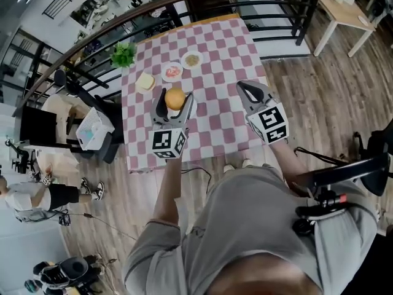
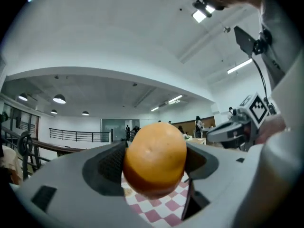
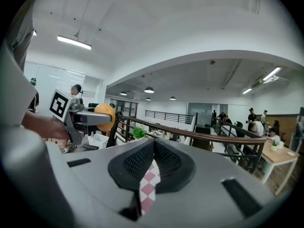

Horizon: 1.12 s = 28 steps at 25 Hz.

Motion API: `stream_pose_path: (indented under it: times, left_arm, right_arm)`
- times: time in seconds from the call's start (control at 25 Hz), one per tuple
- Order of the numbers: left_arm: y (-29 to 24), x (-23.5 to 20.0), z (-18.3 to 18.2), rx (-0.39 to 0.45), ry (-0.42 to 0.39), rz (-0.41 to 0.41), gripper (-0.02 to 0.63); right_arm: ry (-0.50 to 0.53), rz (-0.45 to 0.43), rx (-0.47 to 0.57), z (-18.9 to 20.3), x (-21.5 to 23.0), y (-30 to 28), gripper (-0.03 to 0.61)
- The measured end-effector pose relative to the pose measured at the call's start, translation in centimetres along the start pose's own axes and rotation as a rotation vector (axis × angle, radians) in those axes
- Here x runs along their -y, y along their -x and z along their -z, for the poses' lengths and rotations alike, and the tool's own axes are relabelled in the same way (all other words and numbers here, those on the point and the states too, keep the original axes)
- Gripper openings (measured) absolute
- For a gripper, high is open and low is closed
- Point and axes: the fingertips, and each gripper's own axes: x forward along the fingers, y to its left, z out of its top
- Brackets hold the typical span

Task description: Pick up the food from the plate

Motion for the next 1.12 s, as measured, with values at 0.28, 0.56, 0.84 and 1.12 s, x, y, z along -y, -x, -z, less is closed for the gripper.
stream_pose_path:
  times: [0.28,0.56,0.84,1.12]
  left_arm:
    - [4.1,0.5,-2.9,0.084,0.018,-0.04,0.357]
    - [4.6,1.0,-3.6,0.114,0.054,-0.025,0.357]
    - [5.9,2.7,-7.6,0.205,0.057,0.013,0.357]
    - [6.1,3.4,-6.9,0.198,0.07,0.03,0.357]
  right_arm:
    - [-0.003,-0.072,0.043,-1.6,-2.0,-1.0,0.014]
    - [0.008,-0.065,0.049,-1.9,-2.4,0.4,0.014]
    - [-0.001,-0.031,0.06,-1.8,-1.7,1.5,0.014]
    - [-0.003,-0.008,0.061,-1.3,-1.6,2.3,0.014]
